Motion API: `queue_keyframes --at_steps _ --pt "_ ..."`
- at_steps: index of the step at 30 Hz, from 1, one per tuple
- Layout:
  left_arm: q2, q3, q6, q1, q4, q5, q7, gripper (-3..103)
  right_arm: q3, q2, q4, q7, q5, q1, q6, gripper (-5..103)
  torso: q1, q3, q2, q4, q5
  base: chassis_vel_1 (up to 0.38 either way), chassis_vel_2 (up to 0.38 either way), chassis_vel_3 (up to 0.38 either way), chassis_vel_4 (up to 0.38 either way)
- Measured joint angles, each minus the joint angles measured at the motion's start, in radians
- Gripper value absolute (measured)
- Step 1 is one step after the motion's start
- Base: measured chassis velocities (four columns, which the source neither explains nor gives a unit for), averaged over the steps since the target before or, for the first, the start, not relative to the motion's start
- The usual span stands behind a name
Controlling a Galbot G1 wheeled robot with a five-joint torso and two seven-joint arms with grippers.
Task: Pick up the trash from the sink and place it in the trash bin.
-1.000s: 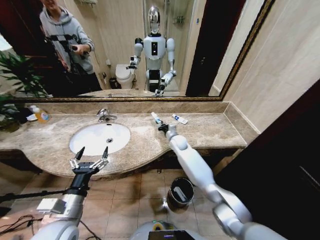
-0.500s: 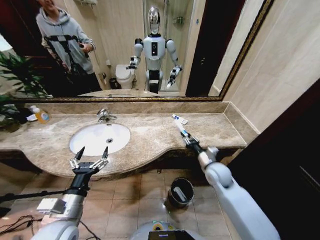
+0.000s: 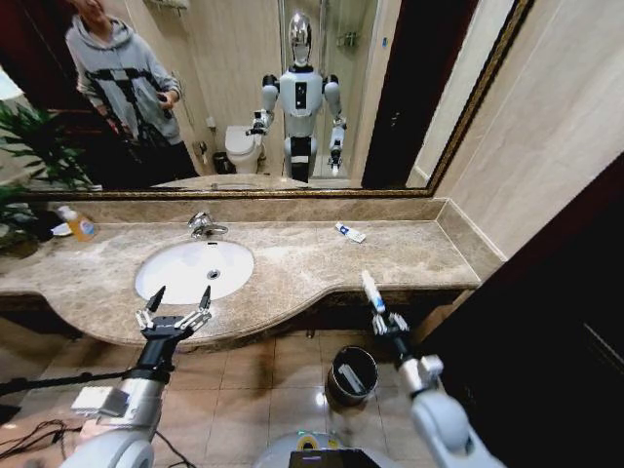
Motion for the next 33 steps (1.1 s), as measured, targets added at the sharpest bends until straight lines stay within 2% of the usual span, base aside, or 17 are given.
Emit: queue_keyframes --at_steps 4,9,12,13,16,17,20,25,27,33 --pt "0.000 0.000 0.000 0.000 0.000 0.000 0.000 100 -0.015 0.029 -0.080 -0.001 -0.041 -0.033 0.050 27 0.000 0.000 0.000 0.0000 -0.0002 0.000 0.000 0.000 0.000" --pt "0.000 0.000 0.000 0.000 0.000 0.000 0.000 100 -0.023 0.040 -0.190 0.004 -0.064 -0.024 0.071 27 0.000 0.000 0.000 0.0000 -0.0002 0.000 0.000 0.000 0.000" --pt "0.000 0.000 0.000 0.000 0.000 0.000 0.000 100 -0.010 0.046 -0.359 0.044 -0.206 0.043 0.073 27 0.000 0.000 0.000 0.0000 -0.0002 0.000 0.000 0.000 0.000" --pt "0.000 0.000 0.000 0.000 0.000 0.000 0.000 100 -0.010 0.046 -0.359 0.044 -0.206 0.043 0.073 27 0.000 0.000 0.000 0.0000 -0.0002 0.000 0.000 0.000 0.000" --pt "0.000 0.000 0.000 0.000 0.000 0.000 0.000 100 -0.017 0.036 -0.508 0.010 -0.249 0.121 0.017 27 0.000 0.000 0.000 -0.0001 -0.0003 0.000 0.000 0.000 0.000" --pt "0.000 0.000 0.000 0.000 0.000 0.000 0.000 100 -0.017 0.036 -0.508 0.010 -0.249 0.121 0.017 27 0.000 0.000 0.000 -0.0001 -0.0003 0.000 0.000 0.000 0.000" --pt "0.000 0.000 0.000 0.000 0.000 0.000 0.000 100 -0.022 0.040 -0.684 -0.040 -0.304 0.227 -0.019 27 0.000 0.000 0.000 0.0000 0.0001 0.000 0.000 0.000 0.000" --pt "0.000 0.000 0.000 0.000 0.000 0.000 0.000 100 -0.024 0.054 -0.850 -0.103 -0.333 0.330 -0.068 27 0.000 0.000 0.000 0.0000 0.0000 0.000 0.000 0.000 0.000" --pt "0.000 0.000 0.000 0.000 0.000 0.000 0.000 100 -0.025 0.056 -0.871 -0.109 -0.340 0.343 -0.071 27 0.000 0.000 0.000 0.0000 -0.0001 0.000 0.000 0.000 0.000" --pt "0.000 0.000 0.000 0.000 0.000 0.000 0.000 100 -0.024 0.099 -1.091 -0.130 -0.410 0.483 -0.072 27 0.000 0.000 0.000 0.0000 -0.0001 0.000 0.000 0.000 0.000"
